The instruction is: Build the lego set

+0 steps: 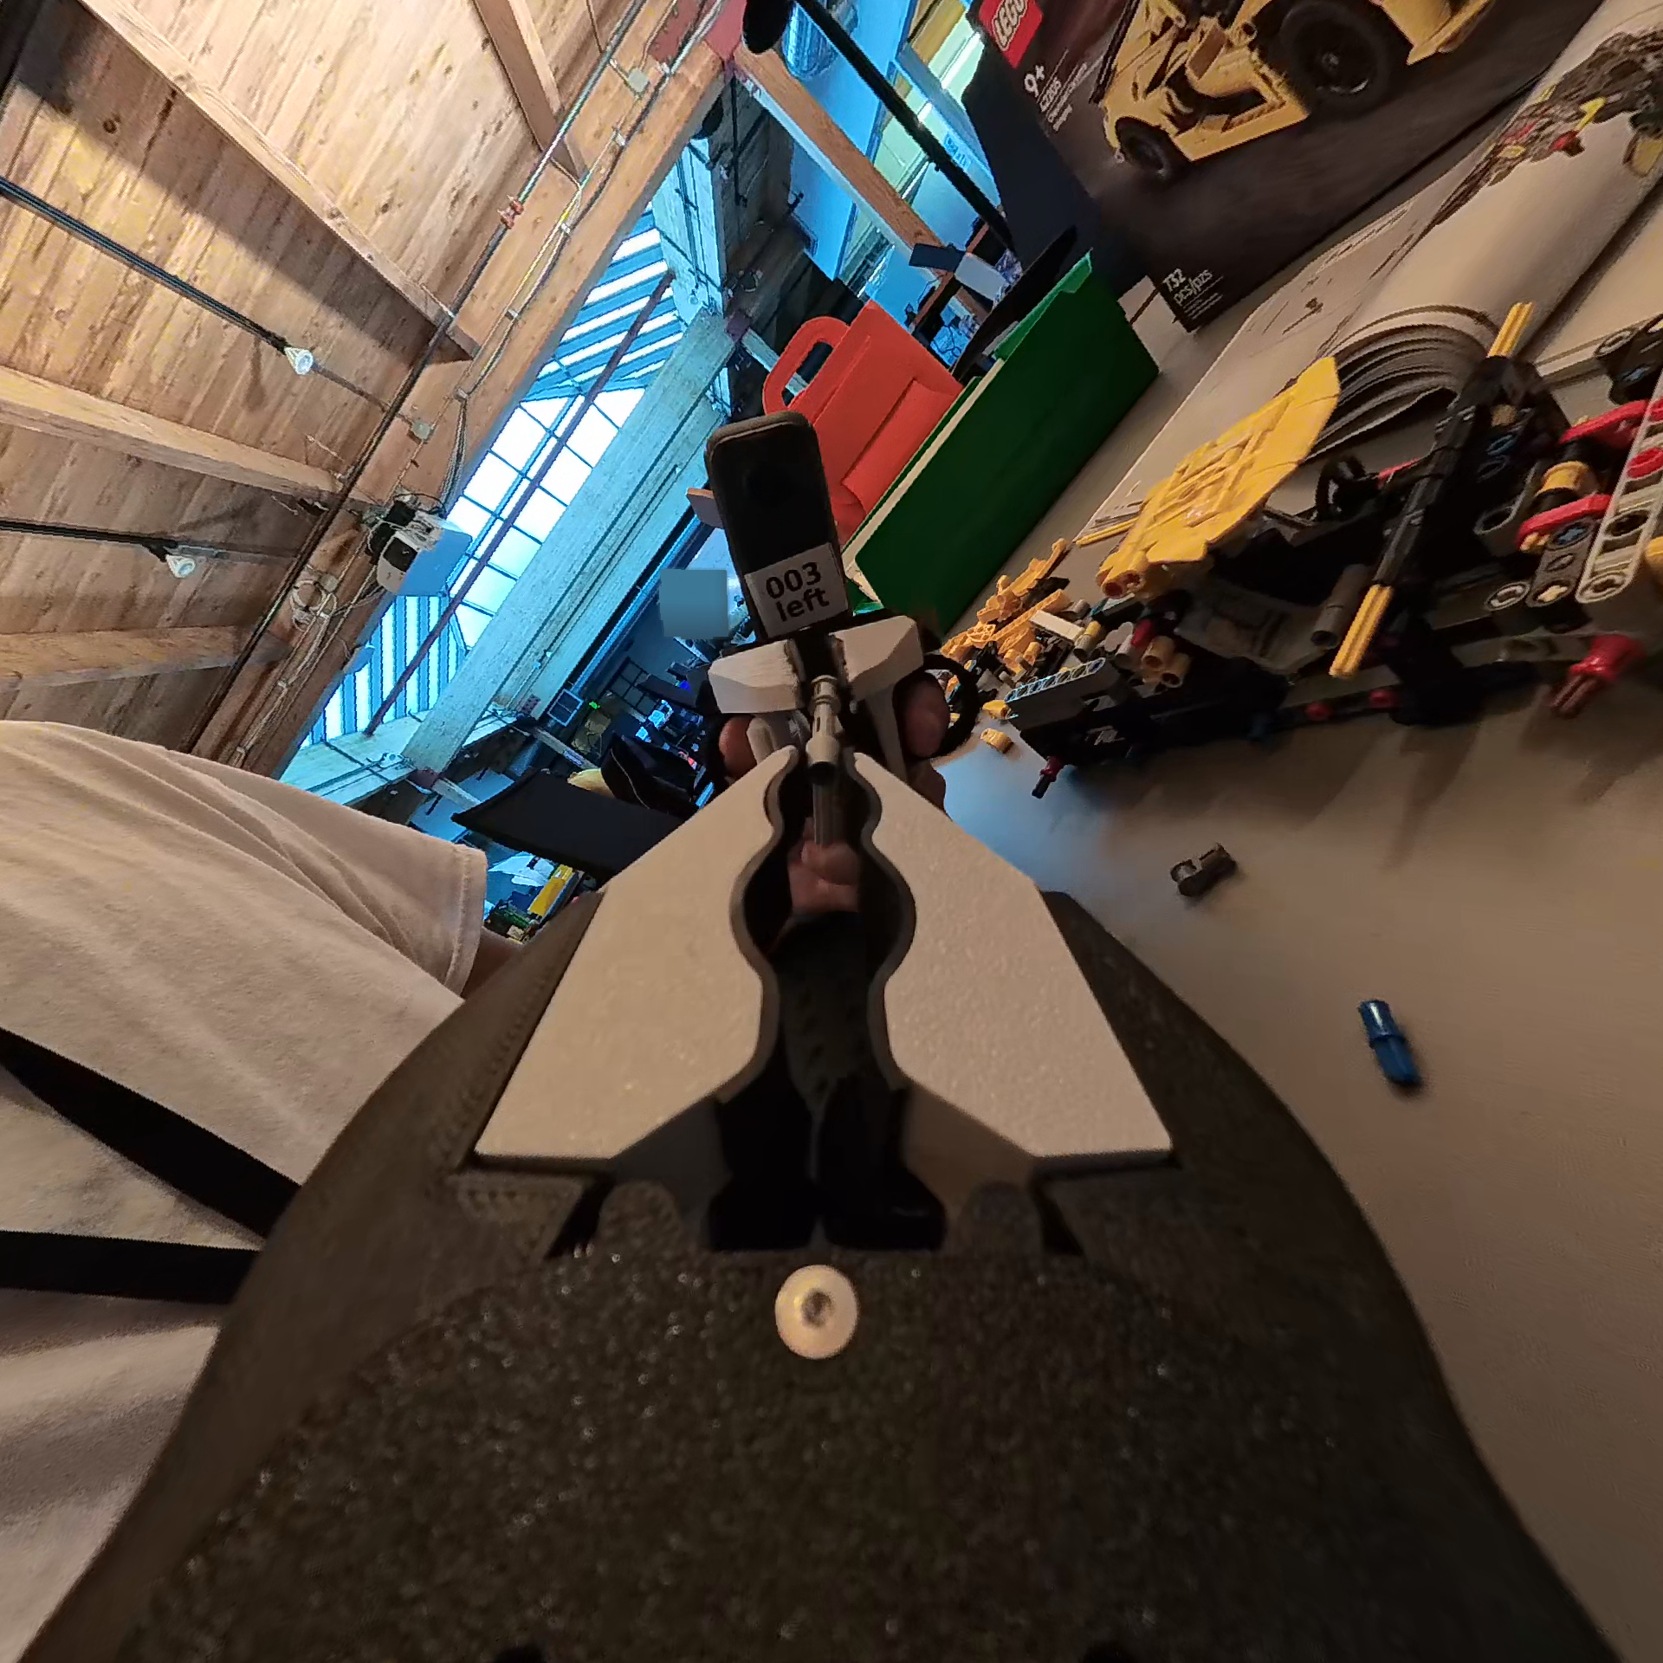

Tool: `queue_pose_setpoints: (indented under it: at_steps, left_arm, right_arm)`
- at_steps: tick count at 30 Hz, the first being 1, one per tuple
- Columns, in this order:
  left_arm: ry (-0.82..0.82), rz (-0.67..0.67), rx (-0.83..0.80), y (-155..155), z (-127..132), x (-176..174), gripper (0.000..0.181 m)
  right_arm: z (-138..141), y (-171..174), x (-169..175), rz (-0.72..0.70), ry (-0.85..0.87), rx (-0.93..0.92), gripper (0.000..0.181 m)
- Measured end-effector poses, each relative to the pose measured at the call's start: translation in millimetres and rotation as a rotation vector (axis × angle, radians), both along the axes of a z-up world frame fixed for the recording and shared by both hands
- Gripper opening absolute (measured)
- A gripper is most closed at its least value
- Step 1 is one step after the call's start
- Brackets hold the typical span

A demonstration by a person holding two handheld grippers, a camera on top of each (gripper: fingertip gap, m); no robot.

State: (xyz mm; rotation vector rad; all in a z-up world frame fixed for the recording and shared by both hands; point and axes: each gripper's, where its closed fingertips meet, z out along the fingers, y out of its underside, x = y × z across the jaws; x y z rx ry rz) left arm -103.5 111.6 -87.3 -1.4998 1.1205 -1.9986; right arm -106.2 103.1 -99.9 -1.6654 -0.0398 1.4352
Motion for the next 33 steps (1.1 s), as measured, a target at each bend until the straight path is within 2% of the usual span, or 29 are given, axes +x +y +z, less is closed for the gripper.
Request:
queue_pose_setpoints:
  at_steps: [14, 33]
  left_arm:
    - [0.007, -0.004, -0.008, -0.4, -3.3, 1.6, 0.006]
    - [0.012, -0.028, 0.006, -6.9, -7.6, 5.3, 0.005]
  right_arm:
    - [-1.8, -0.4, -0.2, 0.014, 0.011, -0.015, 0.005]
    - [-5.9, -1.0, -3.1, -0.015, -0.076, 0.012, 0.005]
